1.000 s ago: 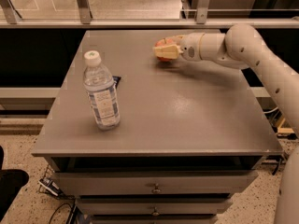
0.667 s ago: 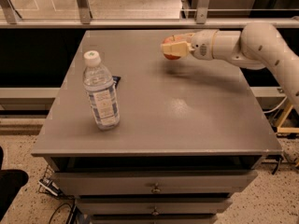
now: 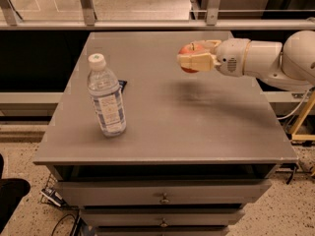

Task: Move apple near blue plastic bottle

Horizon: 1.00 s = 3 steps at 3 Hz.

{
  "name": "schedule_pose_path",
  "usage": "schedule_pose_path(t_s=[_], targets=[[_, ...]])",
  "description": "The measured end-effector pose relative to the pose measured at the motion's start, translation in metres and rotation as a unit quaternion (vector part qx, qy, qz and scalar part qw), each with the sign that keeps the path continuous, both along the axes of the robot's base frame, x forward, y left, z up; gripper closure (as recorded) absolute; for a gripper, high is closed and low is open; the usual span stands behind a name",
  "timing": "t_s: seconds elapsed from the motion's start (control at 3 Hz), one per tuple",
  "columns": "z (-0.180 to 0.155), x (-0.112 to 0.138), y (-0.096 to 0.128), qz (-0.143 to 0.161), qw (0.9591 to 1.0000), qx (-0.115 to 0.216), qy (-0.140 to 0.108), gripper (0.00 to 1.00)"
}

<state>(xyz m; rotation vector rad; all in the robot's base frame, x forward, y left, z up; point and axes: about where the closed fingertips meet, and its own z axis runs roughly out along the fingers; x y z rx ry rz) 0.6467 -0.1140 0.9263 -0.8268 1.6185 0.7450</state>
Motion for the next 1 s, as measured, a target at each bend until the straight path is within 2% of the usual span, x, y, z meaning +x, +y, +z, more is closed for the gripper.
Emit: schedule_pose_path(t_s=[0.33, 0.67, 1.0], targets=[[-0.022, -0.038, 0.006, -0.011, 0.9995, 0.011, -0.027, 1.00], [-0.048, -0.079, 0.031, 0.004, 0.9982, 0.020, -0.056, 1.00], [-0.054, -0.113, 0.050, 0.021, 0.9968, 0.011, -0.077, 1.00]])
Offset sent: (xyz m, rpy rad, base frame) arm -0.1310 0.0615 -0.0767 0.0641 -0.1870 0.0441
